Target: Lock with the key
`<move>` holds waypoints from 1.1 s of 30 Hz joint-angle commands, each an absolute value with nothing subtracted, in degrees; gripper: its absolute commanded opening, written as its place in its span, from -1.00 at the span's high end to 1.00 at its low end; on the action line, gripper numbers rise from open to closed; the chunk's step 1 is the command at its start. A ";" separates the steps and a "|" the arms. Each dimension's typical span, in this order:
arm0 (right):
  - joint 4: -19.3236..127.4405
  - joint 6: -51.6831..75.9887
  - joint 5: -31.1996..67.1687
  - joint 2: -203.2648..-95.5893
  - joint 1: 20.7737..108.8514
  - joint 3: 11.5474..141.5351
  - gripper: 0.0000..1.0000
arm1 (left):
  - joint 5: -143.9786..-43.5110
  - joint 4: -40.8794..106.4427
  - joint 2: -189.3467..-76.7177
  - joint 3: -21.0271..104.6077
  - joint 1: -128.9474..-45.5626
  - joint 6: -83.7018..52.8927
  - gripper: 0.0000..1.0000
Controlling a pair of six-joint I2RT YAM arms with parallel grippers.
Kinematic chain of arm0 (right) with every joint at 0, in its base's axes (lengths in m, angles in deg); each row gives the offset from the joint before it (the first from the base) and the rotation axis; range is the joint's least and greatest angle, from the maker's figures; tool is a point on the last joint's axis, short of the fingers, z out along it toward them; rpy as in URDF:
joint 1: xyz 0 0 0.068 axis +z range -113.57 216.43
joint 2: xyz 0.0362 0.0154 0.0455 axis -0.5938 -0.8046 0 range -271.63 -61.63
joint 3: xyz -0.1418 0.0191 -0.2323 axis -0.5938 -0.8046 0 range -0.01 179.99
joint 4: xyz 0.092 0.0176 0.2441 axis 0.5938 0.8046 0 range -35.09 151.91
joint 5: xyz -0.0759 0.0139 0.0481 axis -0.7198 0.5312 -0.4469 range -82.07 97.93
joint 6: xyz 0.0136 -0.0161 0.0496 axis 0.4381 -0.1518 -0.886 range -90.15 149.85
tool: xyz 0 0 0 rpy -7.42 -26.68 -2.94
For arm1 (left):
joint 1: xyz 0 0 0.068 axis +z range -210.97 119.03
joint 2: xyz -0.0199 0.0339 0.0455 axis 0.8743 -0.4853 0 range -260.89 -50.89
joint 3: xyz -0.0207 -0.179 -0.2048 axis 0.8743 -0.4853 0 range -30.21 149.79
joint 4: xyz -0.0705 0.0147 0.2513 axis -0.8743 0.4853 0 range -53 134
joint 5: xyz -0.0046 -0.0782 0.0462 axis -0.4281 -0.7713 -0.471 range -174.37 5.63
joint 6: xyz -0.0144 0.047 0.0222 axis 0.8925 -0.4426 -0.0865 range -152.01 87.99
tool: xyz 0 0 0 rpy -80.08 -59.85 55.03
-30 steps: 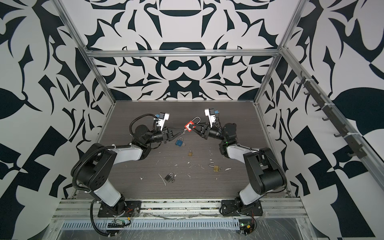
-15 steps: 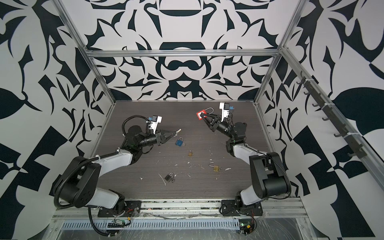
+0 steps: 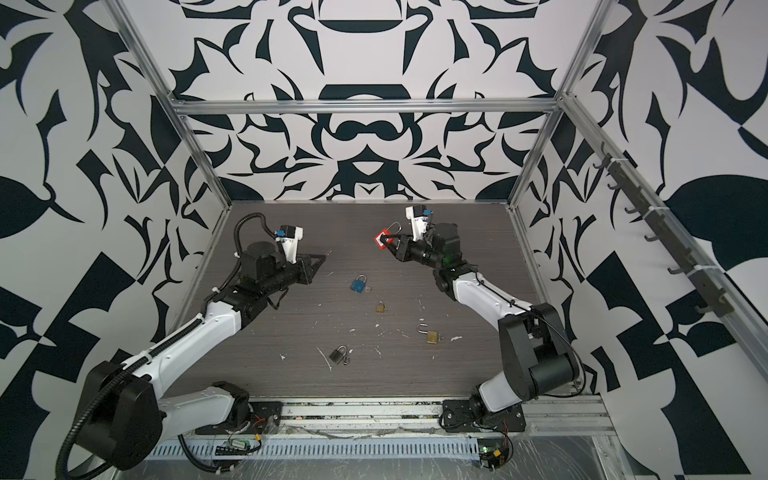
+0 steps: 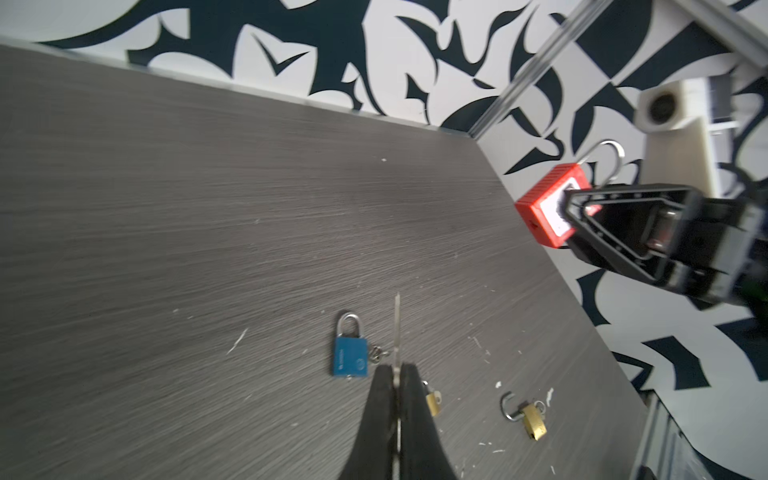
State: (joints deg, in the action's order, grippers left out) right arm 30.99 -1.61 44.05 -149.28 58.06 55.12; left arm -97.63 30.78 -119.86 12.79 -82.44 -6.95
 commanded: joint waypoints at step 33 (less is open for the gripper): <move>48.29 -5.08 37.55 -182.10 61.13 82.90 1.00 | -106.75 32.64 -163.80 43.71 -80.73 -1.27 1.00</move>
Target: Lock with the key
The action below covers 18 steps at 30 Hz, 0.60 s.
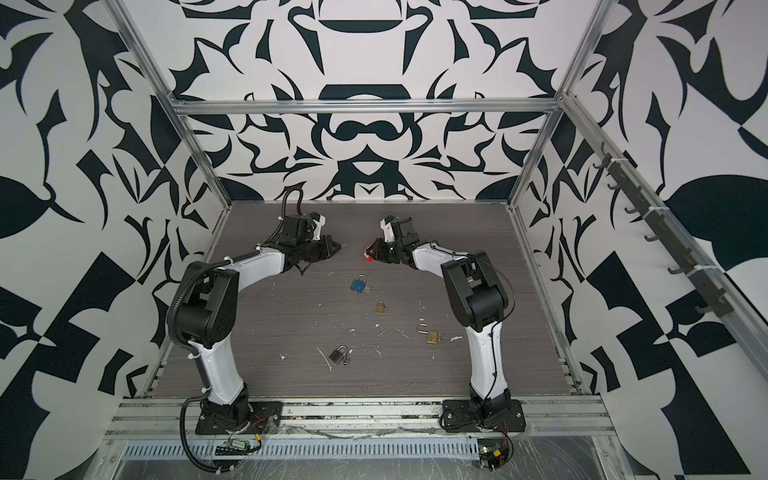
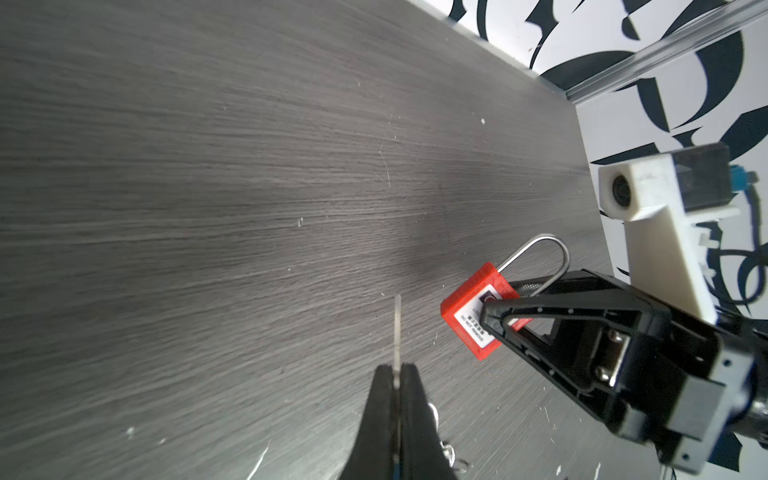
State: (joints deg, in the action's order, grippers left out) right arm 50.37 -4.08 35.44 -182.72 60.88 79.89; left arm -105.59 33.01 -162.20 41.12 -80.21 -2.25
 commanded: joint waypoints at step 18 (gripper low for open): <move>50.43 -6.36 42.31 -188.45 60.86 86.84 0.92 | -105.63 33.48 -175.90 53.27 -83.02 0.87 1.00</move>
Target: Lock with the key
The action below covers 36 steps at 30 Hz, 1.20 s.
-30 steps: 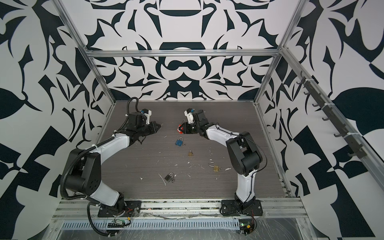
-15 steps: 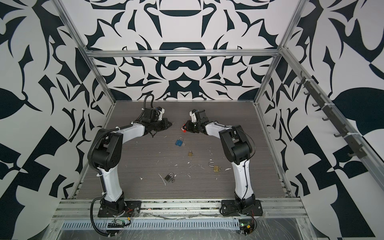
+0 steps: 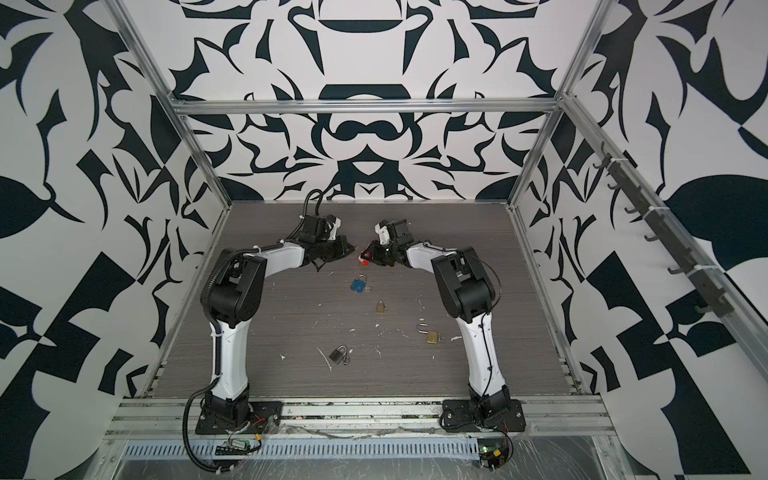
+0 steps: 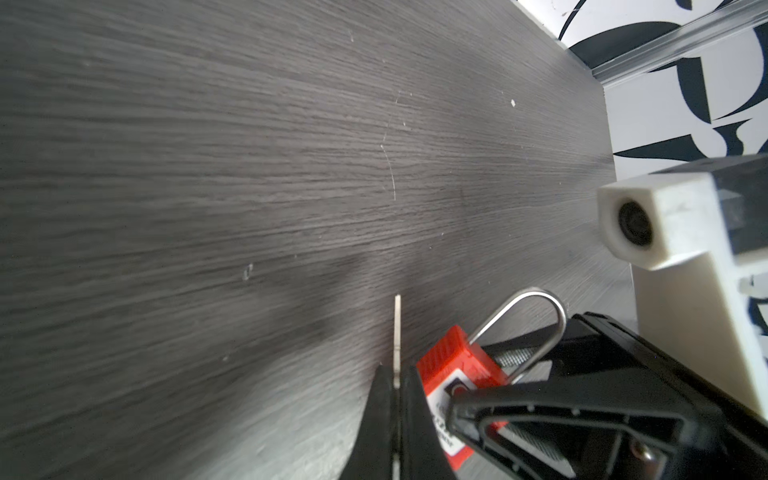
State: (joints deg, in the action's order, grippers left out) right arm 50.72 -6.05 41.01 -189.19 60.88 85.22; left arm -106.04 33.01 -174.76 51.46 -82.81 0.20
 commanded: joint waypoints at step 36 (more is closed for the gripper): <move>53.76 -4.91 41.20 -188.10 59.32 88.05 0.37 | -105.73 32.61 -181.62 56.55 -83.11 2.18 0.54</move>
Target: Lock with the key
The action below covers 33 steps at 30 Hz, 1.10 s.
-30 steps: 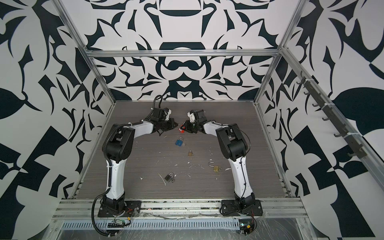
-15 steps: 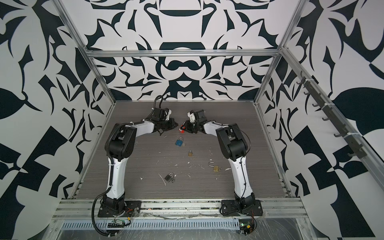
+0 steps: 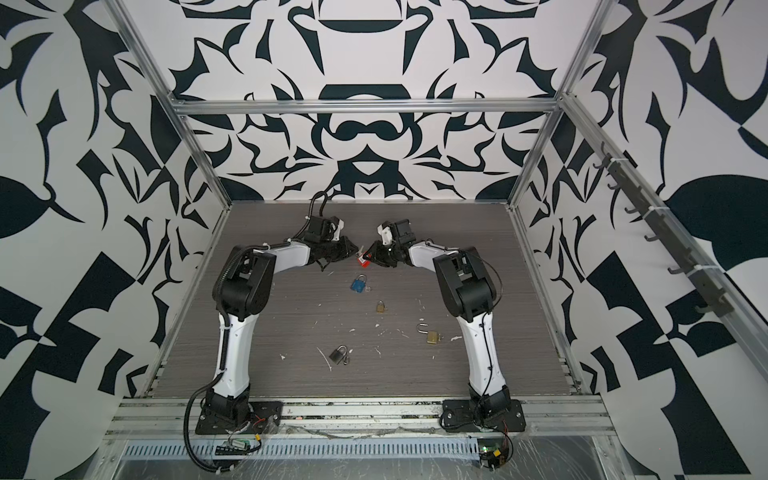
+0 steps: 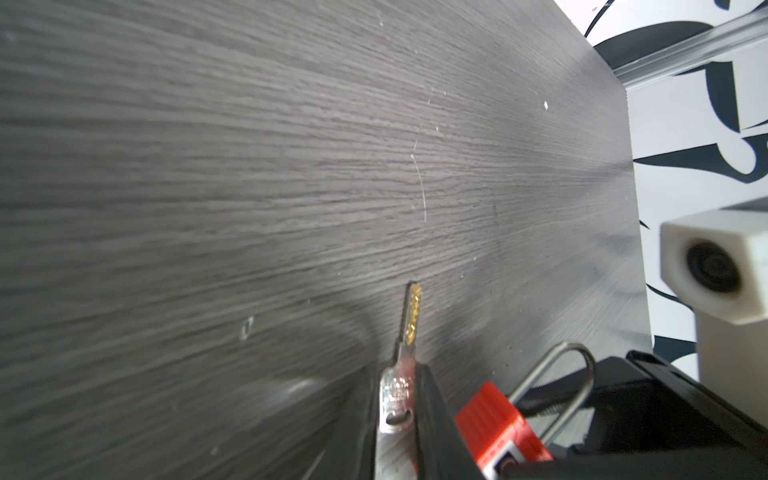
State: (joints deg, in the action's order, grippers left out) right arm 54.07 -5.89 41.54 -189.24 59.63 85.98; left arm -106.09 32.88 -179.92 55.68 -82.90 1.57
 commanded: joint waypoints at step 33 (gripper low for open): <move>64.07 1.65 34.15 -177.38 57.37 87.81 0.06 | -95.62 24.33 -155.26 40.30 -83.03 -1.01 -0.17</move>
State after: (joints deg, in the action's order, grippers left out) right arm 60.41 -2.62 37.23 -186.59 58.30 88.94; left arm -99.25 28.09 -160.45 43.11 -82.90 0.09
